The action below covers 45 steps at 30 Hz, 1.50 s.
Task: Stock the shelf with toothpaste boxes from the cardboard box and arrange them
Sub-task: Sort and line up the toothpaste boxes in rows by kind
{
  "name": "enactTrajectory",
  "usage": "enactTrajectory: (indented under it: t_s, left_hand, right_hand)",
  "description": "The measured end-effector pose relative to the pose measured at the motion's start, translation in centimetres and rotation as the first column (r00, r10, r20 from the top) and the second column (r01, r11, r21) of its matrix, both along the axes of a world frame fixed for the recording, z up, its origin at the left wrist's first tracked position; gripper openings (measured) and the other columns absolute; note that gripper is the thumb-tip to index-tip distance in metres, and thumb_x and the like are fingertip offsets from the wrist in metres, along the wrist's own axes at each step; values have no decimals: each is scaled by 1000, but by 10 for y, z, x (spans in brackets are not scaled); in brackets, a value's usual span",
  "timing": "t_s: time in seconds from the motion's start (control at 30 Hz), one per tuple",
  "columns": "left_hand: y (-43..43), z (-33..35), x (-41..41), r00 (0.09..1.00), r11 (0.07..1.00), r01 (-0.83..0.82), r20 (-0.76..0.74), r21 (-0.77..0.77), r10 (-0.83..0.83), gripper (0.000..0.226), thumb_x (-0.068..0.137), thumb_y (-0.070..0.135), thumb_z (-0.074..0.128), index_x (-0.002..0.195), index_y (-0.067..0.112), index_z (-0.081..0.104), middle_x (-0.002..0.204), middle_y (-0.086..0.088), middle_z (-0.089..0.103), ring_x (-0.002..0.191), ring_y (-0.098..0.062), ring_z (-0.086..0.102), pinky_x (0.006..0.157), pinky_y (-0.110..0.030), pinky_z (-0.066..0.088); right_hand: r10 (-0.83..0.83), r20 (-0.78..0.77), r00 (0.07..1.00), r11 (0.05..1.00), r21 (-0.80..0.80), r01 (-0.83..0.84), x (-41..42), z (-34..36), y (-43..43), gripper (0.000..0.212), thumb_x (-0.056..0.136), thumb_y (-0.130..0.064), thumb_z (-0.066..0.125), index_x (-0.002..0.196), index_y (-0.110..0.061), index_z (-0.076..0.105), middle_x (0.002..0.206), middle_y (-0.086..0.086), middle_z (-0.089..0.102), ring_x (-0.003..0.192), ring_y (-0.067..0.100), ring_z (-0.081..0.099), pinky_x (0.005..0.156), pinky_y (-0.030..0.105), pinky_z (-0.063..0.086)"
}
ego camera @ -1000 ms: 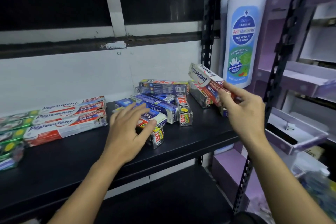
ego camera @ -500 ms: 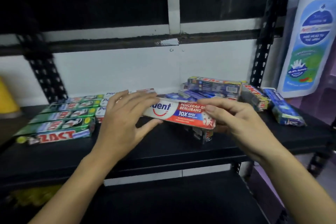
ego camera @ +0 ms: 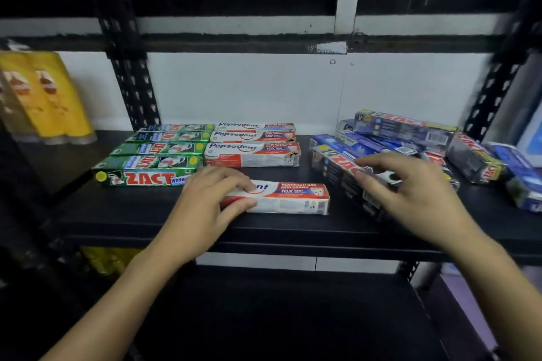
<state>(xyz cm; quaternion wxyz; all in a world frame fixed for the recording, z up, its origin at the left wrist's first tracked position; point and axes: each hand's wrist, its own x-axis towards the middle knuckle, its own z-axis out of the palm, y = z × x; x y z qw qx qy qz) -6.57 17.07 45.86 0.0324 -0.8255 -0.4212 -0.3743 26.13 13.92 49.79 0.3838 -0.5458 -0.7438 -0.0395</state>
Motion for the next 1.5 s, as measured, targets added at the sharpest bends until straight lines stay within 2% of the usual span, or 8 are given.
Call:
enactTrajectory:
  t_s: [0.1,0.23,0.57,0.67,0.83,0.97,1.17,1.5]
  left_hand:
    - [6,0,6,999,1000,-10,51,-15,11,34,89,55,54,106,31,70,111,21,64,110,-3,53,97,-47,43]
    - [11,-5,9,996,1000,-2,93,-21,4,29,88,53,58,104,32,70,109,21,65,110,-7,56,97,-47,43]
    - [19,-8,23,992,998,-55,109,-27,58,24,88,54,59,102,37,68,109,20,65,110,-12,55,96,-50,42]
    - [23,-7,30,993,997,-73,93,-32,76,26,87,56,57,103,38,67,109,18,65,110,-13,53,96,-50,42]
    - [33,-6,37,994,994,-110,24,7,110,20,89,45,66,104,32,67,109,14,65,107,-17,54,95,-43,39]
    - [36,-2,37,993,993,-118,-26,7,118,21,90,46,65,106,32,66,111,15,65,107,-15,55,94,-38,35]
    - [36,9,10,988,988,-148,-34,46,149,45,87,64,52,118,33,63,122,15,63,119,-10,52,105,-41,34]
    - [49,14,-68,865,899,-438,259,-34,431,42,87,32,37,118,21,62,117,3,65,113,-21,53,100,-50,40]
  right_hand:
    - [-118,229,966,981,-126,150,2,-16,0,54,82,-58,60,127,-29,62,128,-9,62,112,20,60,93,39,51]
    - [-135,160,978,991,9,135,-3,-26,-2,32,87,-22,69,119,-17,70,124,0,67,107,28,66,85,47,56]
    - [-129,-164,978,954,249,167,13,10,7,24,92,-16,66,115,-12,72,92,7,76,71,-5,51,67,-1,36]
    - [-178,-213,961,953,207,222,23,10,23,26,95,-22,62,118,-13,71,81,11,75,61,9,58,66,14,40]
    - [-147,-45,988,971,185,153,26,-13,43,26,91,-18,66,117,-16,71,120,8,70,109,26,66,94,34,50]
    - [-251,100,963,964,119,239,26,-24,48,37,90,-30,64,126,-20,65,134,4,62,109,36,58,94,45,48]
    - [-249,201,947,915,369,162,-8,-20,31,39,87,-28,67,124,-17,64,136,2,60,113,34,54,94,48,42]
    - [-25,239,971,989,-135,59,-83,-33,47,46,89,-28,68,134,-26,60,143,4,53,126,33,46,106,42,40]
